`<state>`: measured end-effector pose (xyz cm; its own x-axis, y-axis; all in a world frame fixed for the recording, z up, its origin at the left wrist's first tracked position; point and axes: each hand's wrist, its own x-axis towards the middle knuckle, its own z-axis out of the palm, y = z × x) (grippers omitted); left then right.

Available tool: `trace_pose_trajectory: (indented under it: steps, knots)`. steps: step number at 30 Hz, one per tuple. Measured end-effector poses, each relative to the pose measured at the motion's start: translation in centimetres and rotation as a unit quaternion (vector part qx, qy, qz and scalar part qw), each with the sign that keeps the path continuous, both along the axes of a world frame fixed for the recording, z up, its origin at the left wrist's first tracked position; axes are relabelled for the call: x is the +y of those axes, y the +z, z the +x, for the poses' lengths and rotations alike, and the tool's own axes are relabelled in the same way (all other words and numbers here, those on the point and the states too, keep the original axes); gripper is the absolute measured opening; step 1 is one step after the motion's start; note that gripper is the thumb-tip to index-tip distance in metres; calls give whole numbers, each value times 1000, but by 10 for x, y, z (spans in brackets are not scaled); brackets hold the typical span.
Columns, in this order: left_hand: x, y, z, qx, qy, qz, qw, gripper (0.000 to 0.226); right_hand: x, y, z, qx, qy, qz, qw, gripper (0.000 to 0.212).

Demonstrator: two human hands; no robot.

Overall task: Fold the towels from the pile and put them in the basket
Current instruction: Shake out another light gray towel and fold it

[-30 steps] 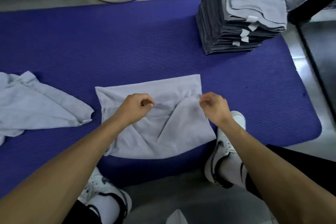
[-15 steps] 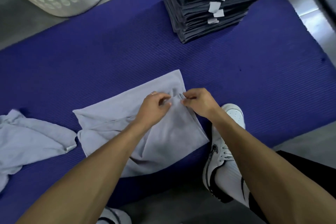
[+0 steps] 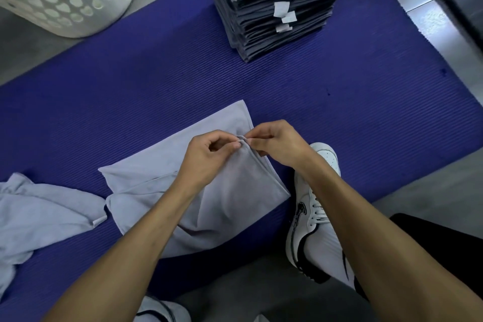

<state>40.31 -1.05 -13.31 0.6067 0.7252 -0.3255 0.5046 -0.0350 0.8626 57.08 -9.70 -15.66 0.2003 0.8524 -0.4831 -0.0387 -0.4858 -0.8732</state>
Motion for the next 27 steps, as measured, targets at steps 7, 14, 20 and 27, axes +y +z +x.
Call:
trace_pose_trajectory:
  steps: [7,14,20,27]
  knots:
    - [-3,5,1,8,12,20,1000,16,-7,10,-2,-10,14,25,1000,15]
    - [16,-6,1,81,-25,106,991,6,-13,6,-5,-10,1,-19,1000,17]
    - [75,-28,29,129,-62,116,983,7,-30,-12,-5,2,55,-107,993,31]
    - [103,-71,62,181,-118,99,971,7,-31,-19,-9,45,81,-197,976,58]
